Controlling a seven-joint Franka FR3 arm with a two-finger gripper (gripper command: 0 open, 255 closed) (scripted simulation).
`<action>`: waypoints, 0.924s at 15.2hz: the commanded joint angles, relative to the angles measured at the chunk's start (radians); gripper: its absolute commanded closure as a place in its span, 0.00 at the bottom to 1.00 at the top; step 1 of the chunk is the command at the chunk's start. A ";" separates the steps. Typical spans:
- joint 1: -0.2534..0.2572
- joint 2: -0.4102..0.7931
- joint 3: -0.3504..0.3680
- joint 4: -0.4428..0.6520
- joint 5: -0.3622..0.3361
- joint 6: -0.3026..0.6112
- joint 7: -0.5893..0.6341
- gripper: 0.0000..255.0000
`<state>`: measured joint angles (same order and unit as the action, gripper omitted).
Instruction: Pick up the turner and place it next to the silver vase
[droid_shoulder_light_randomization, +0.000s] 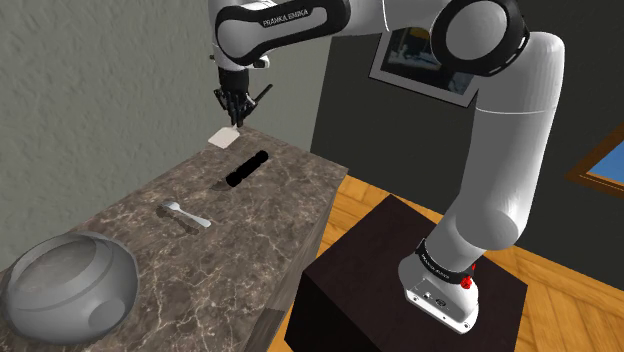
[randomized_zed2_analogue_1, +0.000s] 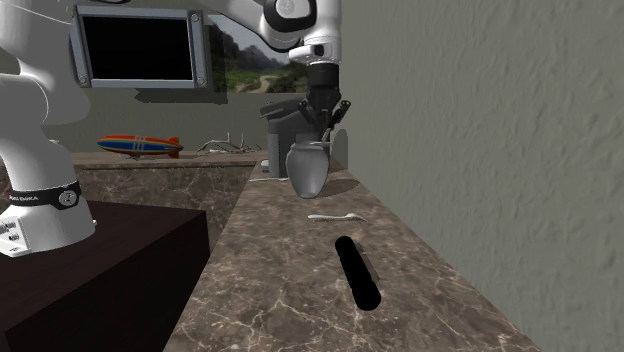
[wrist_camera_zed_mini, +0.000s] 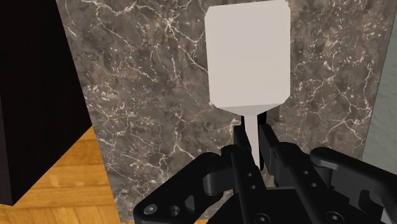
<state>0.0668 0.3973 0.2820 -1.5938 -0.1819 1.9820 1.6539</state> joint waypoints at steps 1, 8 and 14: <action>0.014 -0.033 0.011 -0.040 0.005 0.005 0.027 1.00; 0.082 -0.148 0.062 -0.204 0.022 0.048 0.155 1.00; 0.149 -0.213 0.113 -0.293 0.036 0.065 0.273 1.00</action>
<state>0.2038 0.1903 0.3868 -1.8743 -0.1463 2.0421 1.9047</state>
